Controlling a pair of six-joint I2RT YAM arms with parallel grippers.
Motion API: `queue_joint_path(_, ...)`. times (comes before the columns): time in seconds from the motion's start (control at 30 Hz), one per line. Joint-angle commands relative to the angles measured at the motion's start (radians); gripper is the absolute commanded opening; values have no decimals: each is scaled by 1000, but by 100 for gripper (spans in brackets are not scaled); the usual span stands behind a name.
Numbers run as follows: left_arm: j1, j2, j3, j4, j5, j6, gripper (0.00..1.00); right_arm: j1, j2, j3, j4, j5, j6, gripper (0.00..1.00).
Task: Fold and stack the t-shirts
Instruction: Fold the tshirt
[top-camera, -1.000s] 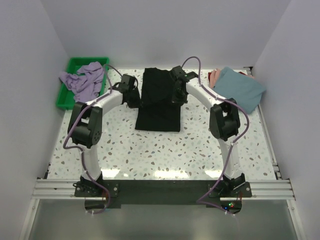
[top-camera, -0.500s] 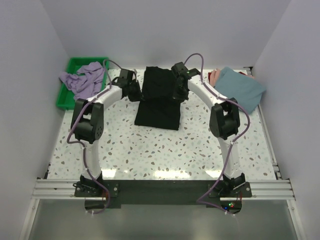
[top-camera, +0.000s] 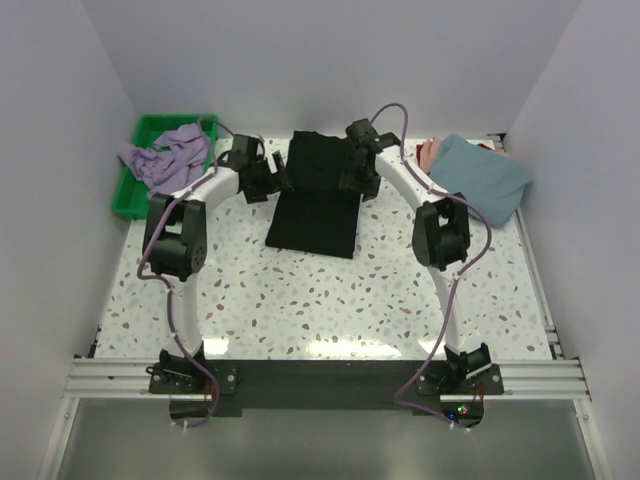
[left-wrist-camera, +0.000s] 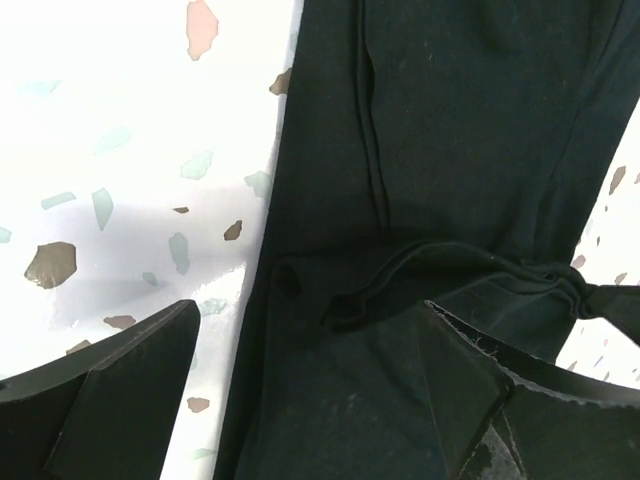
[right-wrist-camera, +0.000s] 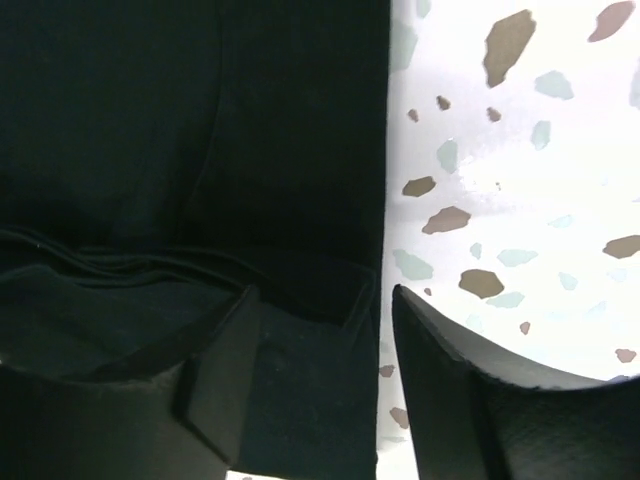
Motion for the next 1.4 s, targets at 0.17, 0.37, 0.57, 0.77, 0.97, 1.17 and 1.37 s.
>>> queue_joint_path(0.17,7,-142,-121,53,34,91,91,-18,-217,-173,76,-25,-20,62)
queue_joint_path(0.37,6,-231,-279,61,63,121,82,-2,-354,-412,166,-127,23,58)
queue_joint_path(0.57,6,-321,-430,76,55,115,74,63,-431,-622,222,-171,53,55)
queue_joint_path(0.77,6,-390,-522,90,40,106,70,127,-474,-756,248,-183,91,50)
queue_joint_path(0.97,6,-418,-593,105,34,106,63,129,-492,-837,268,-156,123,44)
queue_joint_path(1.17,6,-446,-637,119,28,106,63,129,-498,-870,292,-154,131,41)
queue_joint_path(1.37,4,-484,-665,124,20,103,63,129,-575,-886,289,-162,135,41)
